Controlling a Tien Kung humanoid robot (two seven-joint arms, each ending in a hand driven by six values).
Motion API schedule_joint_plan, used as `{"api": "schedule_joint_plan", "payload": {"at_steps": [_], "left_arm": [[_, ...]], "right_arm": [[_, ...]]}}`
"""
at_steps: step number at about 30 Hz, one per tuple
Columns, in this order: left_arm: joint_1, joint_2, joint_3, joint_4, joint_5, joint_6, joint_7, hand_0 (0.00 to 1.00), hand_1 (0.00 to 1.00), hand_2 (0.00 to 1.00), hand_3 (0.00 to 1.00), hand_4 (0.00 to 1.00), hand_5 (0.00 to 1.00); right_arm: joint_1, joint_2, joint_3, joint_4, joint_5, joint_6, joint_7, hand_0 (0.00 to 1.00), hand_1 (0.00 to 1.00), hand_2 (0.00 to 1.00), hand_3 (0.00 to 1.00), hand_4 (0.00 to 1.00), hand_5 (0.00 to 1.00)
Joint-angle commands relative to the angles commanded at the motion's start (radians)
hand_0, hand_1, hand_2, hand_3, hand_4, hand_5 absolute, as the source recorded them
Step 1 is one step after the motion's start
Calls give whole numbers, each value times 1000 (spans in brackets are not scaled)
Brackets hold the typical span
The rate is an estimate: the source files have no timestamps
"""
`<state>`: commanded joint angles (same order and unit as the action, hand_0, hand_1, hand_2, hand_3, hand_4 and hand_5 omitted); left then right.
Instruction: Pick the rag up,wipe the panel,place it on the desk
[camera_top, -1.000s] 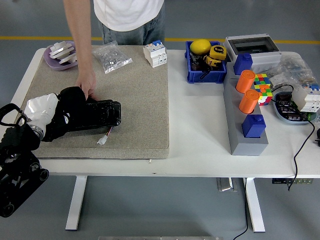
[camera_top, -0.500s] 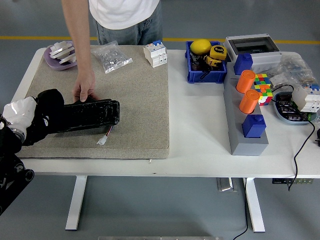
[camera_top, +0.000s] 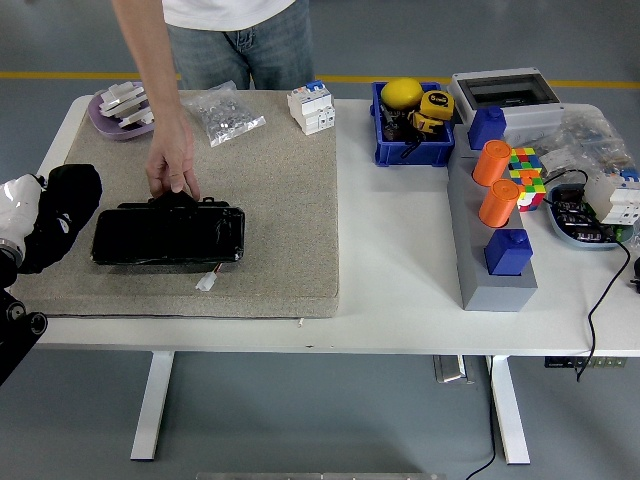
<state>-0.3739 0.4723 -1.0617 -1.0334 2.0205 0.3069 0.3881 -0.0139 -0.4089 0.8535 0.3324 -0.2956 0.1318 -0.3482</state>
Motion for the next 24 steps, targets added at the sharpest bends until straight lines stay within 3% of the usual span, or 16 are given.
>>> {"api": "schedule_joint_plan", "payload": {"at_steps": [3, 4, 8, 9, 10, 24], "left_arm": [[-19, 2, 21, 57, -29, 23, -54, 244, 169, 520, 539, 543, 2], [-25, 2, 28, 81, -42, 28, -77, 313, 353, 525, 548, 537, 2], [-37, 4, 49, 142, -71, 30, -128, 313, 353, 525, 548, 537, 2], [-38, 5, 51, 150, -76, 29, -133, 313, 353, 525, 548, 537, 2], [-39, 5, 54, 156, -80, 28, -138, 351, 430, 527, 553, 538, 2], [-55, 7, 85, 195, -87, -9, -135, 394, 477, 540, 577, 518, 2]], "right_arm": [[2, 0, 0, 1, -2, 0, -1, 884, 761, 766, 775, 998, 998], [2, 1, 0, 1, -3, 0, -1, 884, 761, 766, 775, 998, 998], [4, 1, 4, 2, -5, 0, -1, 884, 761, 766, 775, 998, 998], [4, 2, 4, 2, -6, 0, -1, 884, 761, 766, 775, 998, 998], [4, 2, 5, 2, -7, 1, -1, 884, 761, 765, 774, 998, 998], [7, 4, 7, 4, -12, 2, -3, 884, 751, 765, 775, 998, 998]]}}
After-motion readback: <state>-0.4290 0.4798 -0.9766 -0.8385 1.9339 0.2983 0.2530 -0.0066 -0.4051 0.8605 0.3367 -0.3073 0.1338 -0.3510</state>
